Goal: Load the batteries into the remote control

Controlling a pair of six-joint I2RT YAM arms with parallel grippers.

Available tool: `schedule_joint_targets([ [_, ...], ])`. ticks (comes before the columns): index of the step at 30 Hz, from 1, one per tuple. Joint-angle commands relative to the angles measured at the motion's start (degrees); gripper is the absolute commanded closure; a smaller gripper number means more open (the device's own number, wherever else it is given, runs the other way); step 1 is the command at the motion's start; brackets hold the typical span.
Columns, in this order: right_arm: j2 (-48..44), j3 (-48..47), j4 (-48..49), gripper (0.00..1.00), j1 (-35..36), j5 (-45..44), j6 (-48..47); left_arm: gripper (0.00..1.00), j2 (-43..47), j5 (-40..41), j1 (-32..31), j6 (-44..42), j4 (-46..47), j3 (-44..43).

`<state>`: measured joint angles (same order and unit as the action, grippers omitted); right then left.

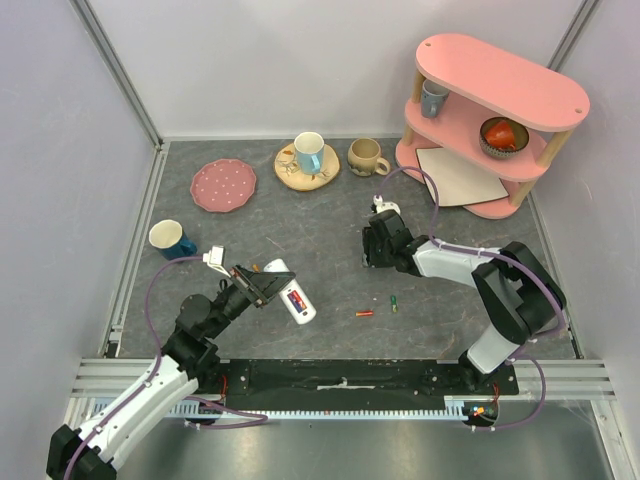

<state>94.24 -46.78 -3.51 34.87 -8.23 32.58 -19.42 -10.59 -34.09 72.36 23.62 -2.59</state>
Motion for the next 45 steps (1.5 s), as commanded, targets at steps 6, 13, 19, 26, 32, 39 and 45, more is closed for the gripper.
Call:
schedule_joint_targets([
  [6,3.9,0.7,-4.8,0.49,-0.2,-1.2,1.8,0.98,0.6,-0.1,0.2,-1.1,1.8,7.2],
  [13,3.4,0.4,-6.2,0.59,-0.2,-2.2,1.9,0.98,-0.4,-0.3,0.2,-1.1,2.8,7.2],
  [19,2.4,0.6,-6.9,0.67,-0.2,-2.5,1.9,0.98,-1.1,-0.3,0.2,-1.0,3.5,7.2],
  [26,-0.9,3.1,-4.4,0.74,-0.3,-0.2,2.2,0.98,-1.1,-0.6,0.2,-0.9,3.6,7.2],
  [32,-4.1,6.2,-0.1,0.84,-1.1,4.2,3.2,0.98,-1.1,-0.7,0.2,-0.7,3.6,7.3],
  [39,-9.1,9.3,6.0,0.89,-2.1,10.7,4.2,0.98,-1.1,-0.7,0.2,-0.7,3.6,7.2],
  [45,-12.1,11.2,10.4,0.92,-2.7,15.3,6.1,0.98,-1.1,-0.7,0.2,-0.8,3.6,6.8],
])
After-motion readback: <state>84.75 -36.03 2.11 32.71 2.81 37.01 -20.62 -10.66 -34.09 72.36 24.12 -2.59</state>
